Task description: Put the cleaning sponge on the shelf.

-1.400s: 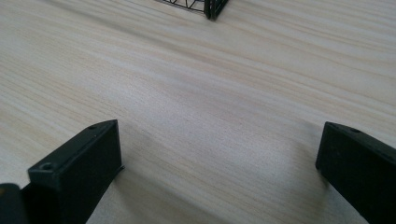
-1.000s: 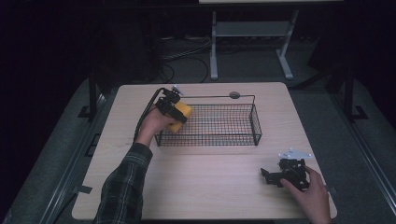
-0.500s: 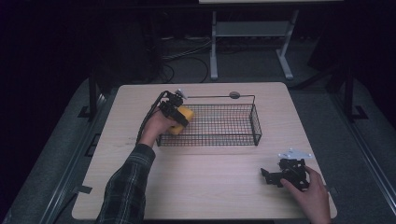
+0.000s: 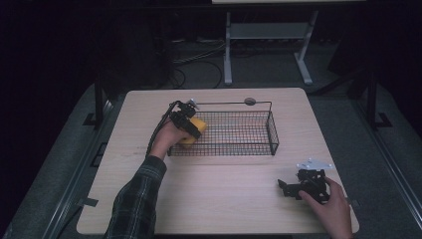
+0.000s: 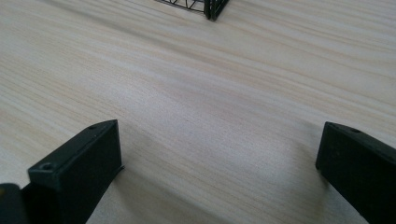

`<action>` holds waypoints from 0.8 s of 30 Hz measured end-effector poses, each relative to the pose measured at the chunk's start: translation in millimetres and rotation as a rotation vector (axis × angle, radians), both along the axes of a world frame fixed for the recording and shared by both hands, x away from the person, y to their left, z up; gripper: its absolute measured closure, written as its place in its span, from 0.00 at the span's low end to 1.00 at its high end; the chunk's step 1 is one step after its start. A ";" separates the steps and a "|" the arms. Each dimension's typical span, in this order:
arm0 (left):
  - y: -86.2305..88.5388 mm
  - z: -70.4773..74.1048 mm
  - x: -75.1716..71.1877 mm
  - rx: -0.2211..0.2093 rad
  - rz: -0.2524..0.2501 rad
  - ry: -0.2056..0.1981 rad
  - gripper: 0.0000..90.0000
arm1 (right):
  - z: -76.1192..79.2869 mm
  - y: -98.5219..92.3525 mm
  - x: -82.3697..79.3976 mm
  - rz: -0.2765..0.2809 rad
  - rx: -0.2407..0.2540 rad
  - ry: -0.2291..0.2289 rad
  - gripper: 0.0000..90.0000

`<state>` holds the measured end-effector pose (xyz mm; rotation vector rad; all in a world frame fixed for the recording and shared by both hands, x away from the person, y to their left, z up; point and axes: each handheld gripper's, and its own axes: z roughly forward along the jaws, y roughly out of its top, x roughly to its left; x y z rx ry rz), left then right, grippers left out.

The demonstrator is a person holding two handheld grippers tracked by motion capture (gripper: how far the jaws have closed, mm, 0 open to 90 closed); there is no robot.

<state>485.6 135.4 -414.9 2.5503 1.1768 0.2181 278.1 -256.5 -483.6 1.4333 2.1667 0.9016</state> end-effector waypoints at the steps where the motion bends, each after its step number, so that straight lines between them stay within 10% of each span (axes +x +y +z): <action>1: -0.1 -0.6 -0.2 -0.002 0.000 0.001 0.24 | 0.0 0.0 0.0 0.000 0.000 0.000 0.00; 24: 6.5 22.2 -12.5 -0.051 -0.010 -0.034 0.16 | 0.0 0.0 0.0 0.000 0.000 0.000 0.00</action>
